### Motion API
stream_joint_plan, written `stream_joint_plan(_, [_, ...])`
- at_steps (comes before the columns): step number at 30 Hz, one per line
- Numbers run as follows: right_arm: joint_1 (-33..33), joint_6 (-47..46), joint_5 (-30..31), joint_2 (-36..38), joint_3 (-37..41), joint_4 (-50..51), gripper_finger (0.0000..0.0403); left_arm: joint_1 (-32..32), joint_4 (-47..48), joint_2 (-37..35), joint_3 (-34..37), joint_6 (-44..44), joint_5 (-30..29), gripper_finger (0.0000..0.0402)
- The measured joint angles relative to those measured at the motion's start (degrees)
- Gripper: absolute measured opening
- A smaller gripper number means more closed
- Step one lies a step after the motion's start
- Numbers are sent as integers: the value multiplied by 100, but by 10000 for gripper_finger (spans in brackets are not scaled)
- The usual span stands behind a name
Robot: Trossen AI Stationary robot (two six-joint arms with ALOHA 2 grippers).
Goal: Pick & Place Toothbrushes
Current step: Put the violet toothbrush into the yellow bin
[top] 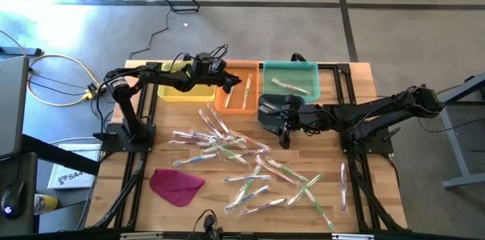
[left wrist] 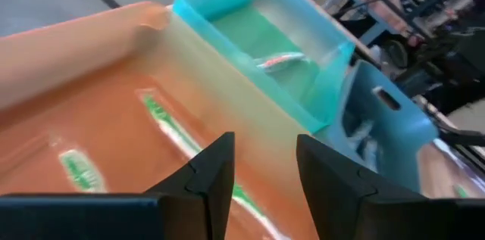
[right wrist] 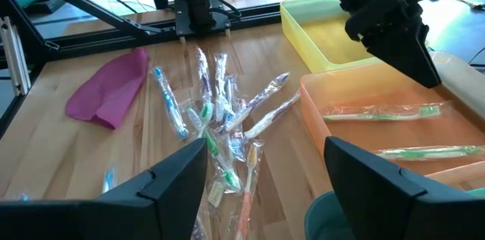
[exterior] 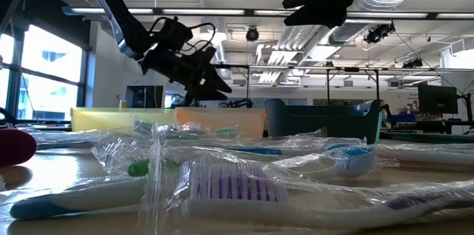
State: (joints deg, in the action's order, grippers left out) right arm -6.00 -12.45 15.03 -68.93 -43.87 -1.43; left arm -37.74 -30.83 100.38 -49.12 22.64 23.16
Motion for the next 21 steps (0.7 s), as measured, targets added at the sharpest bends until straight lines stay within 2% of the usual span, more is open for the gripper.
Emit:
stream_joint_plan(6, [0,1,0,0,0,0,259,22,-85,0,0,-115,165,133])
stream_joint_plan(18, [1,2,2,0,0,-2,259,341,-253,0,2,-741,183,15])
stream_joint_plan(21, [1,2,2,0,0,-2,259,339,-220,0,2,-742,186,3])
